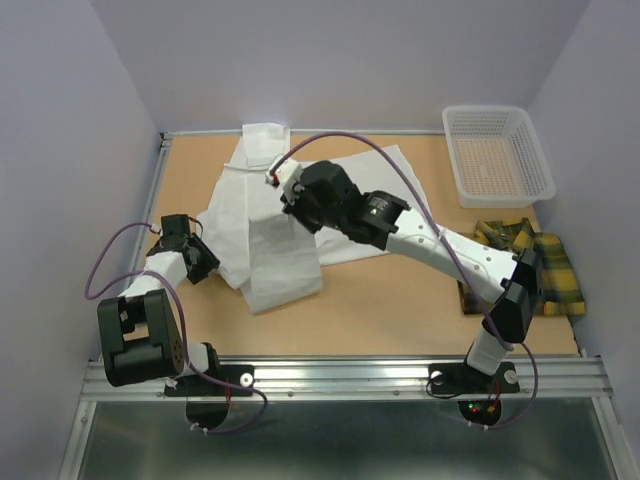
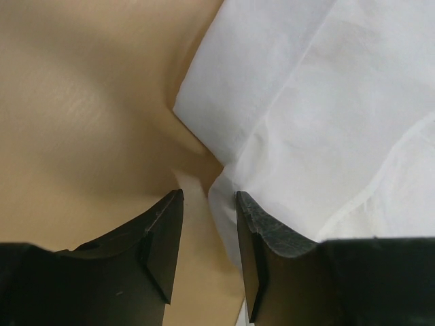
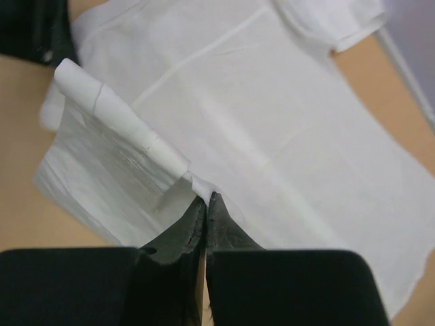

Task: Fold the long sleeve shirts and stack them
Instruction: Fold the shirt

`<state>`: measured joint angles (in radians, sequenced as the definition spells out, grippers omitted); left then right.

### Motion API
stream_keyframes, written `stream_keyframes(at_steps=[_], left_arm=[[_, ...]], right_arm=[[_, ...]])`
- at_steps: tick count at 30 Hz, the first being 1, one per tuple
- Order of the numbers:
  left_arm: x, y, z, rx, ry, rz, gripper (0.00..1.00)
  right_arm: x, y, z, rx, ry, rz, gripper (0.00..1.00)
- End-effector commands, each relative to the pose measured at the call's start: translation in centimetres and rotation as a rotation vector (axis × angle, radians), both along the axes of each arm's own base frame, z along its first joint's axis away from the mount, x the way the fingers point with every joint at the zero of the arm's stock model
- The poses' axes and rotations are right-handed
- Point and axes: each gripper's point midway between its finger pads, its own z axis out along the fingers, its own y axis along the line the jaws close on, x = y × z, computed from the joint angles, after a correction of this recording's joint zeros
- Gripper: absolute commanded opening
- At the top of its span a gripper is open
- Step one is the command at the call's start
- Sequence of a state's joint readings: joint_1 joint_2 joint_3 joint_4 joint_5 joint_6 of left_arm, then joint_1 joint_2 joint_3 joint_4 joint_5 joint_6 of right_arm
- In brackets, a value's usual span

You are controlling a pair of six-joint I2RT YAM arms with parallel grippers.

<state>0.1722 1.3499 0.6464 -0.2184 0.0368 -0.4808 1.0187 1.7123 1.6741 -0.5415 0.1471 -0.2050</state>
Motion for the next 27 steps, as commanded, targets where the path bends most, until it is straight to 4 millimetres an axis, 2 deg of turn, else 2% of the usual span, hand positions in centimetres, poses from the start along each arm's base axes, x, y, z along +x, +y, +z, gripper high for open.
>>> stream_keyframes(at_steps=[1, 2, 3, 4, 7, 8, 9, 10, 11, 12, 13, 14, 17, 25, 27], left_arm=[[-0.4, -0.7, 1.4, -0.030, -0.033, -0.012, 0.48], [-0.4, -0.6, 1.6, -0.029, -0.036, -0.011, 0.48], [-0.4, -0.7, 1.7, -0.033, -0.041, -0.012, 0.48], [-0.4, -0.7, 1.9, -0.035, -0.051, -0.009, 0.48], [-0.2, -1.1, 2.5, -0.054, -0.079, -0.007, 0.48], [-0.2, -1.2, 2.7, -0.058, -0.086, -0.004, 0.48], [-0.2, -1.2, 2.8, -0.062, -0.091, -0.004, 0.48], [-0.1, -1.3, 3.2, -0.067, -0.104, -0.003, 0.48], [-0.2, -1.4, 3.3, -0.070, -0.103, -0.003, 0.48], [-0.2, -1.5, 3.4, -0.074, -0.109, 0.002, 0.48], [-0.1, -1.5, 3.7, -0.079, -0.118, 0.002, 0.48], [-0.1, -1.6, 4.1, -0.080, -0.130, 0.000, 0.48], [0.0, -1.7, 5.0, -0.077, -0.155, -0.008, 0.49], [-0.4, -1.7, 5.5, -0.069, -0.156, -0.031, 0.49], [-0.4, -1.8, 5.7, -0.067, -0.163, -0.035, 0.49]], right_arm=[[5.0, -0.3, 8.0, 0.101, -0.180, -0.115, 0.01], [6.2, -0.1, 7.9, 0.089, -0.197, -0.128, 0.01], [7.1, 0.0, 8.6, 0.094, -0.220, -0.147, 0.01], [7.8, 0.3, 10.9, 0.136, -0.257, -0.156, 0.01], [10.6, 0.6, 13.7, 0.172, -0.333, -0.196, 0.01], [11.3, 0.8, 14.0, 0.182, -0.344, -0.202, 0.01], [12.1, 1.5, 13.3, 0.174, -0.345, -0.205, 0.01], [12.8, 1.6, 14.1, 0.197, -0.365, -0.214, 0.01], [13.4, 1.4, 15.8, 0.233, -0.393, -0.228, 0.01], [13.8, 1.6, 16.2, 0.248, -0.406, -0.230, 0.01], [14.4, 2.0, 15.8, 0.250, -0.410, -0.234, 0.01], [14.8, 2.1, 16.8, 0.283, -0.435, -0.237, 0.01], [15.6, 2.8, 17.6, 0.347, -0.463, -0.250, 0.01], [18.4, 1.9, 20.2, 0.529, -0.546, -0.376, 0.01], [19.3, 1.7, 19.9, 0.542, -0.551, -0.390, 0.01]])
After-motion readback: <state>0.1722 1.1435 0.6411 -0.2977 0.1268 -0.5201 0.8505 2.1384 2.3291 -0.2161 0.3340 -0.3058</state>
